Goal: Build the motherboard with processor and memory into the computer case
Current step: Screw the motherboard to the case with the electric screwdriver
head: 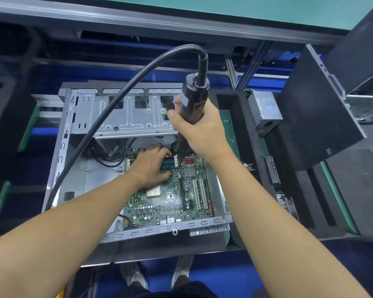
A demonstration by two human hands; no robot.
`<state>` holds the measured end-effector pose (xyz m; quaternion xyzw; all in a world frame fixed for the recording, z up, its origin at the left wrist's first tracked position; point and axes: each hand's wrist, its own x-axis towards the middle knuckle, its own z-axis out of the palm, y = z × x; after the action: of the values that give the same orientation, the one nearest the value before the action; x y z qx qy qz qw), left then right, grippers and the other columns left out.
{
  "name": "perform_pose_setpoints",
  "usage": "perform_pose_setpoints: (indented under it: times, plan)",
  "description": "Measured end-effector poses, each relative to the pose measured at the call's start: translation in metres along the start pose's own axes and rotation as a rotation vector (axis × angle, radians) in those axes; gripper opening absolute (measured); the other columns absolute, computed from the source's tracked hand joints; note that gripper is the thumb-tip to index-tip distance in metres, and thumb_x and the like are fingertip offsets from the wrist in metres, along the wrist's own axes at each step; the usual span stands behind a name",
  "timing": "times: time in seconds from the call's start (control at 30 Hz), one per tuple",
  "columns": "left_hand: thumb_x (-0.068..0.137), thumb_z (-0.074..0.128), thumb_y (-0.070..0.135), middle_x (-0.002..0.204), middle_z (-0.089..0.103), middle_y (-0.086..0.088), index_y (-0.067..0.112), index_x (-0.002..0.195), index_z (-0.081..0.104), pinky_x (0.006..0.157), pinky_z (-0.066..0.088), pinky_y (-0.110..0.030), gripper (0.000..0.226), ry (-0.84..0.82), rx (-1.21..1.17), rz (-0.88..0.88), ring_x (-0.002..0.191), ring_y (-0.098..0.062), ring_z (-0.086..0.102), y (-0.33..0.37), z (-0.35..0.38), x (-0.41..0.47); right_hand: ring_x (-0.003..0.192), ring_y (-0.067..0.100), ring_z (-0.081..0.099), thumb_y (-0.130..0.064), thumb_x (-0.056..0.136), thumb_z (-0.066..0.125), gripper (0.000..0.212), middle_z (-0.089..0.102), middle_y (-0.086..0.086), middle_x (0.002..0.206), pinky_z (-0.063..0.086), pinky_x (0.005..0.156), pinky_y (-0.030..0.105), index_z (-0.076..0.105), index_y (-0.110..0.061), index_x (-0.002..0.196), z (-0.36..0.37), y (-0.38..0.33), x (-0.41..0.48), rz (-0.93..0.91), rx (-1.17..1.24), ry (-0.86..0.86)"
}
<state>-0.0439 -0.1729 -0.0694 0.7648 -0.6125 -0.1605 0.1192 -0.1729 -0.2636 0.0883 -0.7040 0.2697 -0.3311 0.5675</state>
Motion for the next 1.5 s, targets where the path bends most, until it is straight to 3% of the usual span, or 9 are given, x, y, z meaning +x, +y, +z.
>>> perform_pose_setpoints:
  times: [0.17,0.33,0.5,0.63,0.73,0.9,1.1,1.3,1.5]
  plan:
    - [0.079,0.043,0.025,0.083,0.054,0.006,0.022,0.090,0.049,0.072,0.047,-0.037,0.013,0.175,-0.205,0.059,0.075,-0.017,0.049,0.022,-0.029,-0.007,0.071,0.018,0.054,-0.006,0.088,0.071,0.019,0.058,-0.006,0.075,0.052,0.076,0.045,0.060,-0.014,0.100,-0.001,-0.043,0.005,-0.147,0.031,-0.027]
    - [0.091,0.036,0.020,0.053,0.042,0.010,0.022,0.086,0.046,0.050,0.030,-0.032,0.012,0.318,-0.327,0.217,0.049,-0.015,0.041,0.073,-0.073,-0.002,0.069,0.024,0.056,-0.011,0.088,0.071,0.021,0.060,-0.008,0.074,0.054,0.074,0.045,0.060,-0.025,0.098,-0.018,-0.101,0.014,-0.279,-0.005,0.027]
    - [0.093,0.037,0.023,0.050,0.044,0.009,0.021,0.088,0.052,0.053,0.037,-0.034,0.016,0.365,-0.338,0.311,0.049,-0.016,0.044,0.128,-0.100,0.014,0.076,0.042,0.054,-0.013,0.089,0.070,0.016,0.057,0.024,0.082,0.052,0.073,0.052,0.058,-0.016,0.099,-0.059,-0.126,0.007,-0.310,-0.100,0.109]
    - [0.093,0.038,0.027,0.051,0.048,0.010,0.028,0.089,0.052,0.051,0.036,-0.030,0.014,0.336,-0.323,0.336,0.050,-0.008,0.048,0.168,-0.096,0.029,0.077,0.042,0.055,-0.017,0.088,0.071,0.017,0.058,0.022,0.083,0.052,0.072,0.053,0.058,-0.013,0.099,-0.099,-0.128,-0.011,-0.286,-0.146,0.201]
    - [0.091,0.041,0.027,0.057,0.052,0.015,0.033,0.087,0.054,0.053,0.037,-0.029,0.015,0.196,-0.227,0.299,0.059,-0.010,0.052,0.203,-0.085,0.044,0.073,0.028,0.058,-0.021,0.086,0.072,0.017,0.062,0.000,0.076,0.055,0.072,0.042,0.060,-0.023,0.097,-0.129,-0.120,-0.026,-0.258,-0.170,0.253]
    - [0.087,0.044,0.015,0.102,0.068,0.002,0.028,0.085,0.062,0.079,0.052,-0.033,0.023,-0.416,0.026,0.319,0.091,-0.022,0.062,0.253,-0.026,0.064,0.072,-0.006,0.057,-0.018,0.086,0.075,0.028,0.064,-0.024,0.077,0.045,0.069,0.005,0.060,-0.041,0.091,-0.178,-0.073,-0.060,-0.143,-0.198,0.338]
    - [0.086,0.049,0.003,0.108,0.066,-0.021,-0.001,0.103,0.066,0.088,0.054,-0.045,0.025,-0.665,0.267,0.208,0.102,-0.036,0.064,0.267,0.060,0.077,0.072,0.002,0.055,-0.032,0.080,0.074,0.023,0.065,0.002,0.085,0.046,0.071,0.006,0.058,-0.030,0.097,-0.223,-0.006,-0.087,-0.047,-0.145,0.397]
    - [0.082,0.070,0.029,0.107,0.068,0.007,0.025,0.096,0.069,0.092,0.033,-0.036,0.014,-0.711,0.476,0.235,0.108,-0.016,0.059,0.261,0.111,0.089,0.072,0.009,0.055,-0.025,0.082,0.075,0.021,0.060,-0.001,0.075,0.051,0.073,0.021,0.060,-0.027,0.097,-0.234,0.032,-0.093,-0.027,-0.054,0.334]
    - [0.086,0.053,0.010,0.106,0.065,0.004,0.022,0.080,0.054,0.086,0.028,-0.035,0.013,-0.675,0.587,0.216,0.098,-0.019,0.057,0.264,0.137,0.086,0.071,0.020,0.054,-0.020,0.084,0.075,0.022,0.060,0.008,0.077,0.051,0.072,0.027,0.060,-0.013,0.098,-0.238,0.047,-0.094,0.025,-0.007,0.319]
